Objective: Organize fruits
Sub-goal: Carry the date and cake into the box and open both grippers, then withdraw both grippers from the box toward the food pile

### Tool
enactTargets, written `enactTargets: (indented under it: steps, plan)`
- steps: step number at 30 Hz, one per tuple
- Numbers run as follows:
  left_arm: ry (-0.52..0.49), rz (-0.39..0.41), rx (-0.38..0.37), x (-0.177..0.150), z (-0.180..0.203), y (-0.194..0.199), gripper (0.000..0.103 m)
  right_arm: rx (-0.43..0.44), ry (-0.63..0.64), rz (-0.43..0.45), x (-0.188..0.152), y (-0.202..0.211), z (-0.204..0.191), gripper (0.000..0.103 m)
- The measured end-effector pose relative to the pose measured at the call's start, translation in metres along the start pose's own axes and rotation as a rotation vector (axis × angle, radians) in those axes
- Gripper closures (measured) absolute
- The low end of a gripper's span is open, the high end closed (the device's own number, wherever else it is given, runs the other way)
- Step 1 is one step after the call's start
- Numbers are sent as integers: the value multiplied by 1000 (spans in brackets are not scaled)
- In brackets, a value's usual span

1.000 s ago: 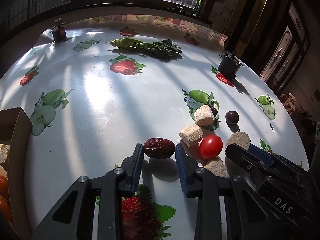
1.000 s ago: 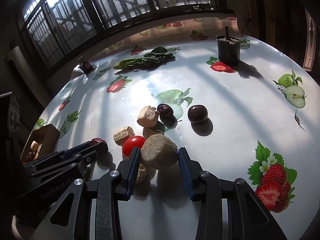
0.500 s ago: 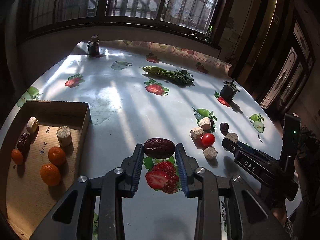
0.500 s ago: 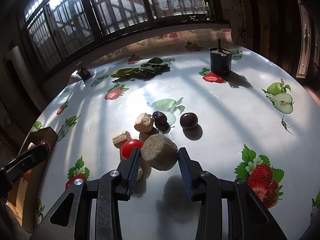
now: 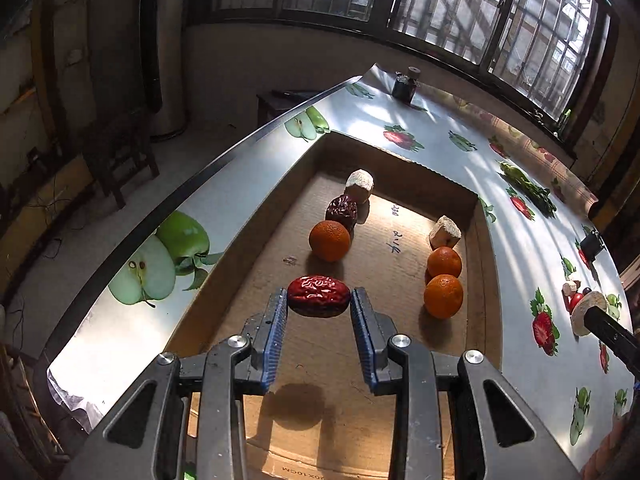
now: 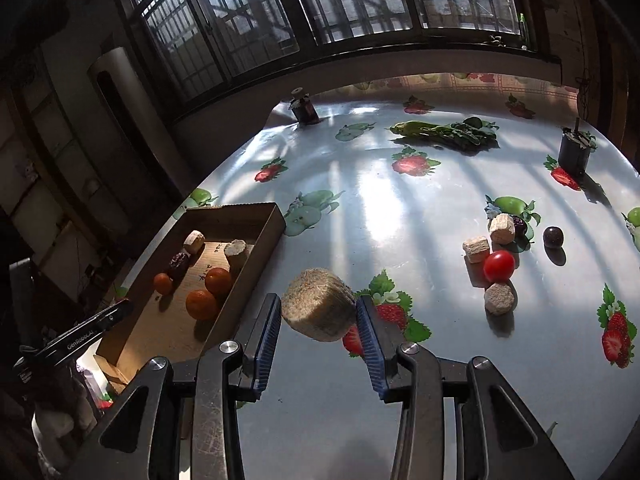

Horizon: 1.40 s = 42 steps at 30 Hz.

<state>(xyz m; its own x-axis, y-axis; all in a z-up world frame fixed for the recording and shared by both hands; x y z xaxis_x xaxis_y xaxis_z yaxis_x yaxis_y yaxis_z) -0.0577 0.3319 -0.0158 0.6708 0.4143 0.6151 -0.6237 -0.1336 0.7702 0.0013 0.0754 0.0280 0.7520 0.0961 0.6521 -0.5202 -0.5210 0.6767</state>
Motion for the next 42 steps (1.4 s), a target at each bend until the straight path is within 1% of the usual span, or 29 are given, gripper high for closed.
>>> enactTargets:
  steps: [4,7,9,12,15,20,22,25,26,28,31,32,34,39,41,42]
  plan:
    - [6,-55,7,0,-9,-16,71,78,63,-87,-18,-34,-58,61]
    - [-20,-84,25,0,-9,-28,71,92,130,-137,-30,-58,-93,60]
    - [-19,-107,18,-2,-9,-36,71,77,173,-168,-37,-74,-107,60]
    - [-18,-115,3,-3,-6,-42,71,55,207,-206,-47,-95,-118,60]
    - [-9,-112,-7,-3,-6,-44,71,30,230,-222,-51,-108,-122,60]
    - [28,-75,-29,2,-12,-32,71,0,280,-202,-50,-113,-126,60]
    - [40,-50,-34,6,-15,-23,68,-5,289,-198,-48,-114,-127,58]
    - [66,-7,-46,11,-18,-6,55,8,288,-182,-46,-109,-131,45]
    - [76,7,-48,13,-19,0,53,7,291,-170,-45,-106,-132,44]
    - [83,31,-39,16,-19,11,52,6,301,-143,-41,-97,-135,43]
    - [66,73,-32,19,-13,29,51,-3,294,-95,-36,-77,-133,42]
    - [54,89,-27,20,-10,36,49,-6,282,-82,-35,-70,-130,40]
    - [26,121,-21,21,0,48,43,-7,243,-50,-33,-53,-121,39]
    - [-89,202,24,19,35,75,40,-40,116,21,-34,-11,-85,35]
    - [-137,227,44,14,52,83,32,-63,67,50,-38,4,-68,32]
    - [-161,236,49,11,61,86,31,-74,44,62,-40,11,-59,32]
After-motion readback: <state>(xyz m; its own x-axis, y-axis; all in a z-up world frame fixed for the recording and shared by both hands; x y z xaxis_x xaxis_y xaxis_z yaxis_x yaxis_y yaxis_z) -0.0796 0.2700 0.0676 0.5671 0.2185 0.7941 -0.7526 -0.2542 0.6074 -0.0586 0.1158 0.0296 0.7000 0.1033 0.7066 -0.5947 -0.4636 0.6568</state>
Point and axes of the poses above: each gripper's, at about its wrist camera, not at the fingertips, and y roughly against the way its jaws point, z to its right, x to its top, the point moved 9 cm from there along -y, roughly the way its jaws point, and after that the axes turned 1 degree about -y, right-handed, at the moved point
